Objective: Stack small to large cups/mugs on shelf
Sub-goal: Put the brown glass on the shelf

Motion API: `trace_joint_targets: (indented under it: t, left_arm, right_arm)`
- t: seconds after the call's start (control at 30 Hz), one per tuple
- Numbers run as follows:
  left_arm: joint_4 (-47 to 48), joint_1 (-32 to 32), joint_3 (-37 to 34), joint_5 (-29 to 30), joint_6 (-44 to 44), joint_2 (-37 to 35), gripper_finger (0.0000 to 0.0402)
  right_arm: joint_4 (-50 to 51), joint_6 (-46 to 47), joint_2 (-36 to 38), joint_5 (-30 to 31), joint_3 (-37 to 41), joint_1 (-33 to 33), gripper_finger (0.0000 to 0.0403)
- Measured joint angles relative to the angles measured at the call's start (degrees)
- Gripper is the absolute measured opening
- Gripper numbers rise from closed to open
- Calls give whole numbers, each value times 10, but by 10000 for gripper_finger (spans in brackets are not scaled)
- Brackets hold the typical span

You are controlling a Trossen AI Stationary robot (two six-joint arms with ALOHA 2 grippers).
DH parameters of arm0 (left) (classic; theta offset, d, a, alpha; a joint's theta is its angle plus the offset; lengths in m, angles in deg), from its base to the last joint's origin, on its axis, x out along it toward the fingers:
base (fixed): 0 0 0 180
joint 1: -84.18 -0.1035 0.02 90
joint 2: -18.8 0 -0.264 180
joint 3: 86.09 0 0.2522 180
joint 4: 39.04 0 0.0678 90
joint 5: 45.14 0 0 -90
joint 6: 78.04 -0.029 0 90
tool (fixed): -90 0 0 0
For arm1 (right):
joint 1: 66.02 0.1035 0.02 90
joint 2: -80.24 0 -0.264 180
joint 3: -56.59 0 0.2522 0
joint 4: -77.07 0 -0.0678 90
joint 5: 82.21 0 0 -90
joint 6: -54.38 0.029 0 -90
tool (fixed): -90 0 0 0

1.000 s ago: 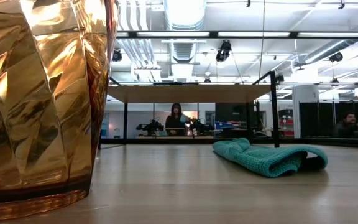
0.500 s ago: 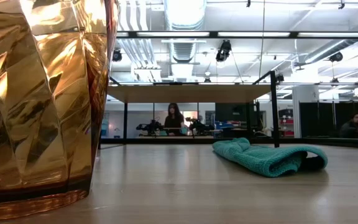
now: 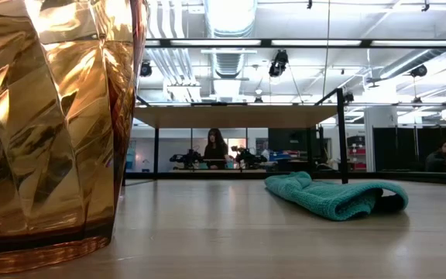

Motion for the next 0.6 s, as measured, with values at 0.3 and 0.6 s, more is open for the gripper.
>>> trace_joint_targets:
  t: [0.3, 0.6]
  left_arm:
    - [-3, 0, 0, 0, 6, 7, 86]
    - [-2, 0, 0, 0, 47, 15, 86]
  right_arm:
    - [-2, -39, -45, -2, -41, 27, 134]
    - [-4, -39, -61, 3, -51, 32, 132]
